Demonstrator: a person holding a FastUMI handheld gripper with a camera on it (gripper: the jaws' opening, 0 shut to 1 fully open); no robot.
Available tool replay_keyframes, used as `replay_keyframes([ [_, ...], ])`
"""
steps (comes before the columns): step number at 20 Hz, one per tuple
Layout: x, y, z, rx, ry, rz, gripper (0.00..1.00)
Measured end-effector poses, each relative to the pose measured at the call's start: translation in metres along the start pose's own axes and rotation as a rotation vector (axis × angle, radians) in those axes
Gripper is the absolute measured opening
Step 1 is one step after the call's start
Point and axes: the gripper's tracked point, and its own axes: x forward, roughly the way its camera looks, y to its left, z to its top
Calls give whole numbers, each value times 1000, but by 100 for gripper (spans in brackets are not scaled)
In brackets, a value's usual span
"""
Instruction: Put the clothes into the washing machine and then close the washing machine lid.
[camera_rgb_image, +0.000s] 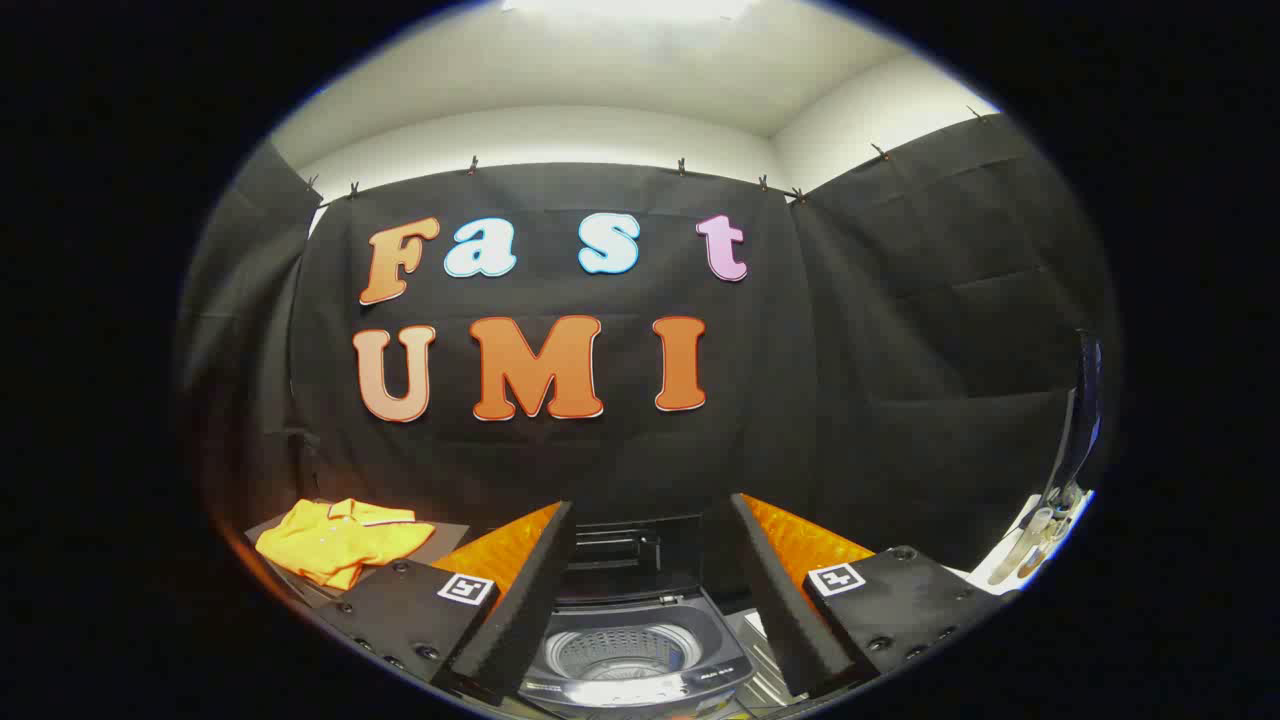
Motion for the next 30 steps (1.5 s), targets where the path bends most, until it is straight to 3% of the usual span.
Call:
replay_keyframes([
  [9,3,32,-8,-4,-13,-22,98],
  [23,12,47,-7,17,0,12,98],
  [27,16,75,2,40,13,90,98],
  [30,23,114,17,51,12,195,98],
])
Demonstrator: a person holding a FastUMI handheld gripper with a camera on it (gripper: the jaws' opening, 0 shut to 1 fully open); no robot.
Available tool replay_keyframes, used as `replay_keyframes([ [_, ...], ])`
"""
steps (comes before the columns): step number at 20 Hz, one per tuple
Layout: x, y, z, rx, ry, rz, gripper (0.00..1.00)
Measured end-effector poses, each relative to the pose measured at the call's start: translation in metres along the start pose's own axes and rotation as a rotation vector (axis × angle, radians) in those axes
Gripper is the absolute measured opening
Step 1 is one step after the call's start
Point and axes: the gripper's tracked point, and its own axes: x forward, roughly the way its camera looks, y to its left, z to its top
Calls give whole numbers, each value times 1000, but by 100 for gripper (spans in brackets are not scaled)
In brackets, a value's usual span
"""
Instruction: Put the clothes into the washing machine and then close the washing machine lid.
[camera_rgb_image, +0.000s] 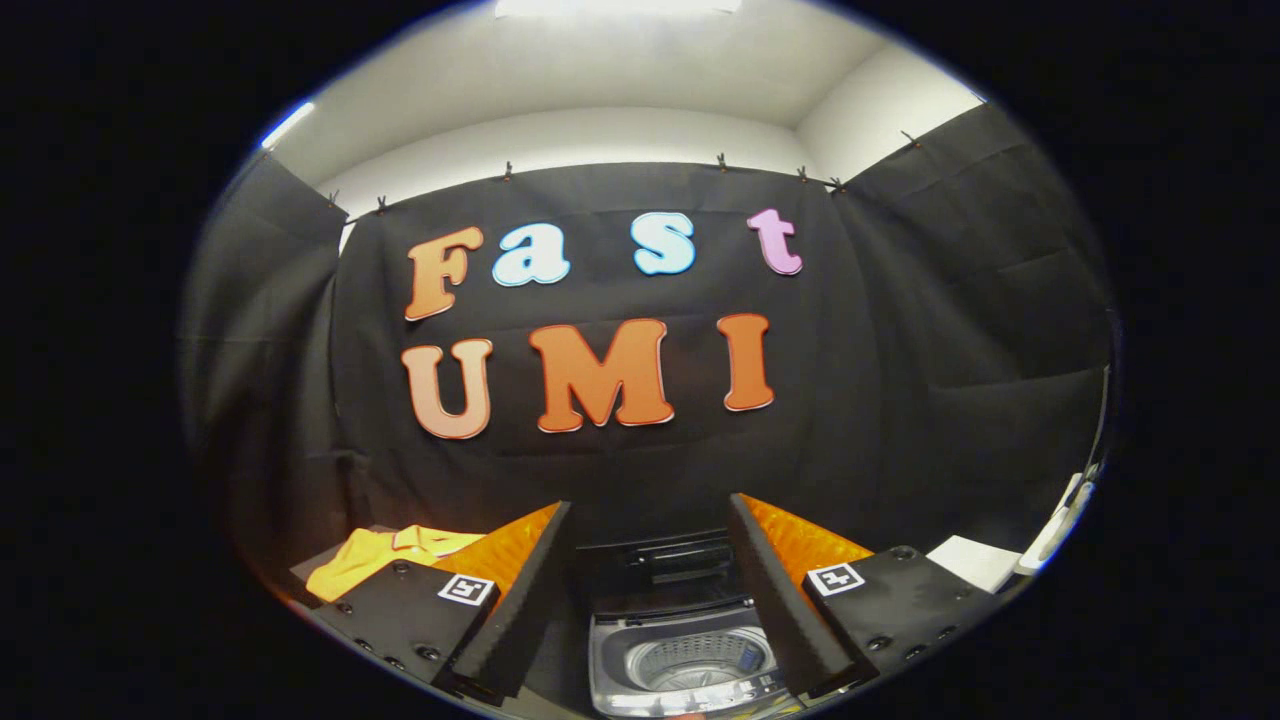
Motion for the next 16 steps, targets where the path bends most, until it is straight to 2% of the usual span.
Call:
replay_keyframes([
  [7,41,136,11,-10,62,350,98],
  [10,56,203,-6,-55,106,476,98],
  [12,68,240,-26,-70,155,538,98],
  [16,101,282,-76,-86,262,560,98],
])
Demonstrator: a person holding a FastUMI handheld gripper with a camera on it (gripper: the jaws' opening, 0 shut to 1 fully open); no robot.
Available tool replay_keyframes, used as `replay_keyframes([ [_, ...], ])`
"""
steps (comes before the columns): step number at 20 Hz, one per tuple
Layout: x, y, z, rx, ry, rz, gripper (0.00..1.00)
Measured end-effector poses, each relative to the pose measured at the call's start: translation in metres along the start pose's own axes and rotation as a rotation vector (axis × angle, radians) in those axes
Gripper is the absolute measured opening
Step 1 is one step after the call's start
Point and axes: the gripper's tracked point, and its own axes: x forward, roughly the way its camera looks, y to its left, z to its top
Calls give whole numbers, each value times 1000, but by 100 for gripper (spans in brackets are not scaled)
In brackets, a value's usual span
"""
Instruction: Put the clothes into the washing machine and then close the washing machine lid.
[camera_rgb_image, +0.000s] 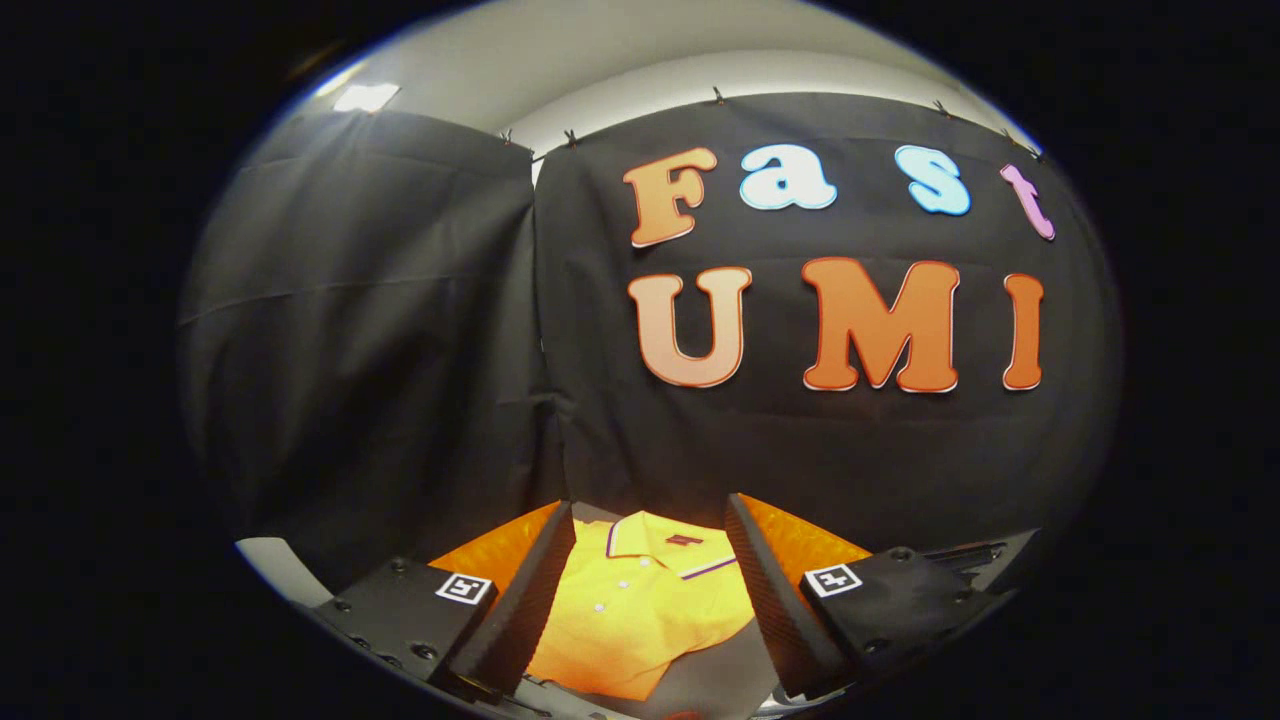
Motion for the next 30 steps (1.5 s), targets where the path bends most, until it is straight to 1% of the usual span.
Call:
replay_keyframes([
  [3,36,5,-35,54,77,-7,98],
  [7,67,4,-76,94,181,-44,99],
  [10,76,-1,-107,109,271,-69,99],
  [13,88,-1,-134,146,333,-79,98],
  [15,89,0,-164,158,418,-101,98],
  [16,94,2,-160,128,398,-103,99],
  [18,95,6,-166,81,440,-97,97],
  [19,98,8,-162,78,434,-94,100],
  [20,94,10,-166,72,459,-82,99],
  [22,96,9,-165,58,465,-41,97],
  [23,96,10,-165,45,471,-18,94],
  [24,96,12,-164,43,477,13,87],
  [26,97,21,-164,84,483,65,73],
  [28,101,29,-167,130,483,92,41],
  [29,103,31,-168,149,494,100,27],
  [30,106,30,-167,173,487,104,24],
])
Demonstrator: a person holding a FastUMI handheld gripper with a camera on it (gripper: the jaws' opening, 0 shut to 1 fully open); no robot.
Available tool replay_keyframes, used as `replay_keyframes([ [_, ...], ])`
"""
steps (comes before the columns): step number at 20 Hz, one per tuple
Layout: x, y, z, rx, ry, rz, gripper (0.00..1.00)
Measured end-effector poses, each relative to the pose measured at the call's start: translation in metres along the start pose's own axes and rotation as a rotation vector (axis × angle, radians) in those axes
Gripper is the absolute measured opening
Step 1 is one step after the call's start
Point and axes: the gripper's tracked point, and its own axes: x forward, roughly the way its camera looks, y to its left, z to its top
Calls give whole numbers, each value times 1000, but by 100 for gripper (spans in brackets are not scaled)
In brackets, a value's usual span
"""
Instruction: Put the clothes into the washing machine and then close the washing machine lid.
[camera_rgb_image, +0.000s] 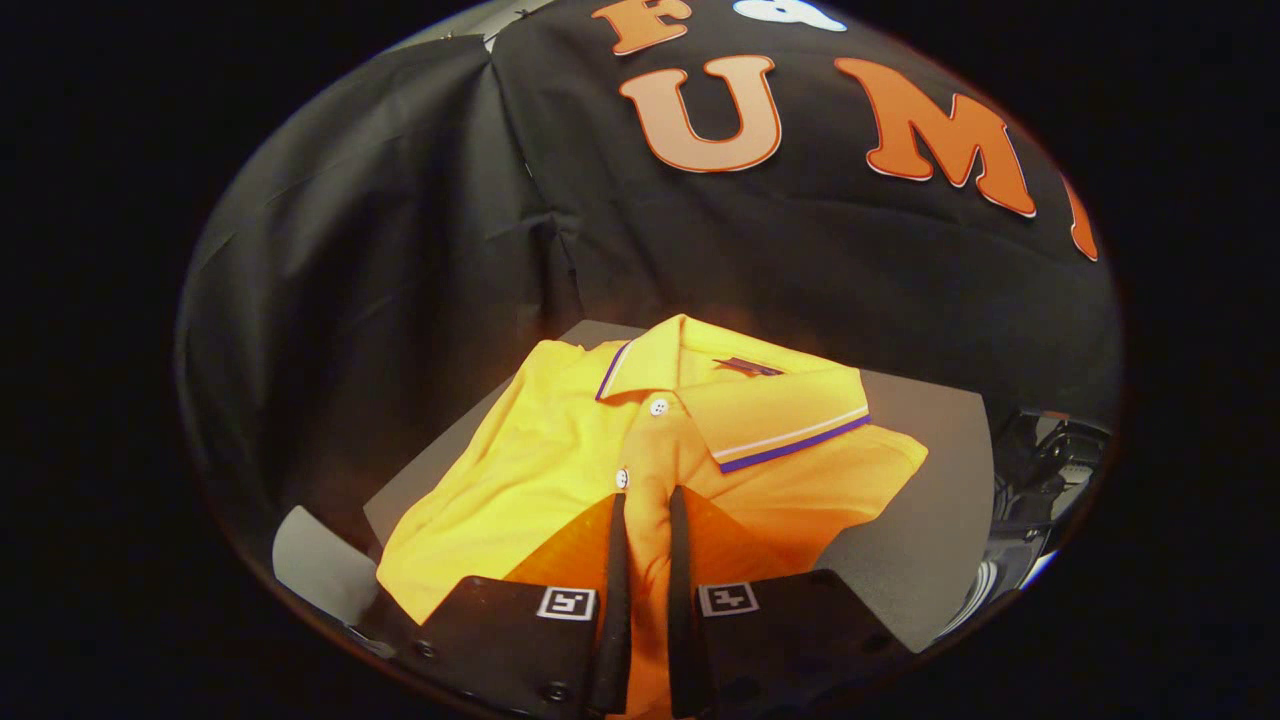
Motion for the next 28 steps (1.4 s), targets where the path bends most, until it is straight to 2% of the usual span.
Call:
replay_keyframes([
  [2,-3,1,2,-9,-28,11,8],
  [5,-17,2,14,-16,-125,-16,8],
  [7,-25,7,29,-33,-239,-7,8],
  [13,-59,18,66,-61,-414,28,8],
  [18,-119,36,100,-38,-567,52,8],
  [24,-193,27,152,-26,-729,-1,8],
  [28,-243,-3,175,-23,-794,-105,8],
])
